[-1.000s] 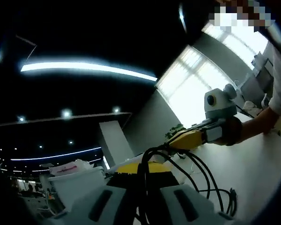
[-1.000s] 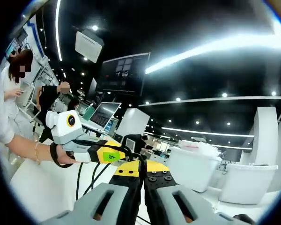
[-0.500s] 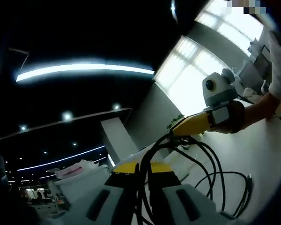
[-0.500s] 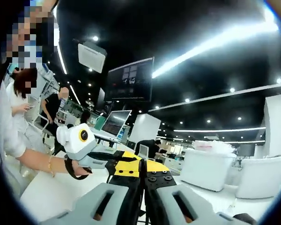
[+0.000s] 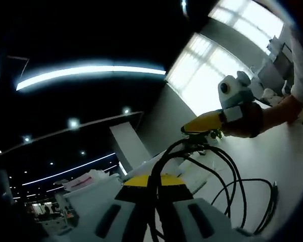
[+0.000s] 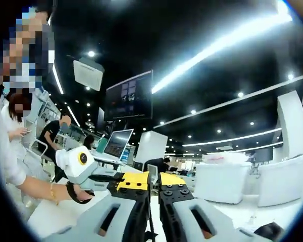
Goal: Coil the Type-C to USB data cable on the desktop and secure it with Velcro straps.
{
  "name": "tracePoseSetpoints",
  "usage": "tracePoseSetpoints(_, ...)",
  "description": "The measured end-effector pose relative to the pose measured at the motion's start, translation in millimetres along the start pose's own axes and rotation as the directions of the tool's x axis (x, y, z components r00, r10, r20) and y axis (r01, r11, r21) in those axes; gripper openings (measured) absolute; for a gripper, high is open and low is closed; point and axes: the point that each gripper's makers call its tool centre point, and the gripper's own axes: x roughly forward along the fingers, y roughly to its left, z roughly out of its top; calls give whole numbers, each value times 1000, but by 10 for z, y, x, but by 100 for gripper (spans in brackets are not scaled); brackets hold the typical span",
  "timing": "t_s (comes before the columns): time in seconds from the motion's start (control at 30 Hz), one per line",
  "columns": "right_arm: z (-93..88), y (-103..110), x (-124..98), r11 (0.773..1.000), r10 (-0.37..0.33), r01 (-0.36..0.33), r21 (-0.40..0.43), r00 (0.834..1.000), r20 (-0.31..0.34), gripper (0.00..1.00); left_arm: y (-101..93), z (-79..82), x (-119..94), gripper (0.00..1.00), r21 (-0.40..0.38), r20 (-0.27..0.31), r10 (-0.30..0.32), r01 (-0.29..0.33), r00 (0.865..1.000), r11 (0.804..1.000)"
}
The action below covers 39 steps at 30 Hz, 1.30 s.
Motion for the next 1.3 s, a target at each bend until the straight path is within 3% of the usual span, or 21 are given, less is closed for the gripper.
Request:
tracePoseSetpoints(0.1,-80,-338,-81,995,-84,87,41,995,-58,11,106,17,-33,6,-27,6,37,-37,999,999)
tracePoseSetpoints(0.17,-339,-561,-152,988,-139,149,47,976,-166,16,182,18,-56,6,-40,4,65,-65,998,997)
tracePoseSetpoints(0.2,-523,-653,-193,983,-158,175,53,958,-237,20,221,14,-66,6,-39,1,82,-82,997,996)
tracePoseSetpoints(0.23,-797,-745,-256,975,-173,210,78,926,-336,21,249,8,-75,6,-38,-2,93,-93,996,995)
tracePoseSetpoints(0.27,-862,-761,-268,972,-174,218,87,918,-356,22,294,-6,-88,6,-42,-8,110,-110,994,993)
tracePoseSetpoints(0.33,-1337,-780,-373,961,-137,238,141,852,-505,25,334,-17,-100,6,-47,-13,125,-125,992,991)
tracePoseSetpoints(0.4,-1665,-762,-466,957,-114,249,146,791,-602,27,374,-20,-116,6,-54,-16,144,-144,990,988)
tracePoseSetpoints(0.43,-1783,-719,-491,959,-89,237,156,773,-629,27,385,-15,-125,6,-54,-15,151,-151,988,987)
tracePoseSetpoints(0.53,-2022,-550,-553,954,-12,217,208,720,-694,26,426,5,-150,6,-58,-9,171,-172,985,983)
tracePoseSetpoints(0.6,-2110,-474,-592,965,1,191,180,681,-732,24,447,23,-166,6,-58,-4,180,-180,984,982)
tracePoseSetpoints(0.7,-2165,-449,-610,972,-16,186,141,656,-755,20,469,53,-185,6,-57,6,196,-195,981,979)
tracePoseSetpoints(0.8,-2206,-413,-626,974,-17,183,133,646,-764,12,481,92,-201,6,-67,21,201,-200,979,978)
tracePoseSetpoints(0.93,-2188,-417,-611,976,-31,186,118,646,-762,4,470,126,-202,6,-85,37,199,-195,979,977)
tracePoseSetpoints(1.07,-2011,-470,-531,986,-58,151,64,688,-723,2,432,132,-186,6,-106,45,181,-176,982,979)
tracePoseSetpoints(1.17,-1810,-528,-435,992,-98,122,-11,735,-671,1,389,132,-170,7,-118,50,163,-156,985,981)
tracePoseSetpoints(1.3,-1445,-554,-305,988,-150,99,-119,810,-568,1,329,151,-152,7,-125,61,139,-131,988,983)
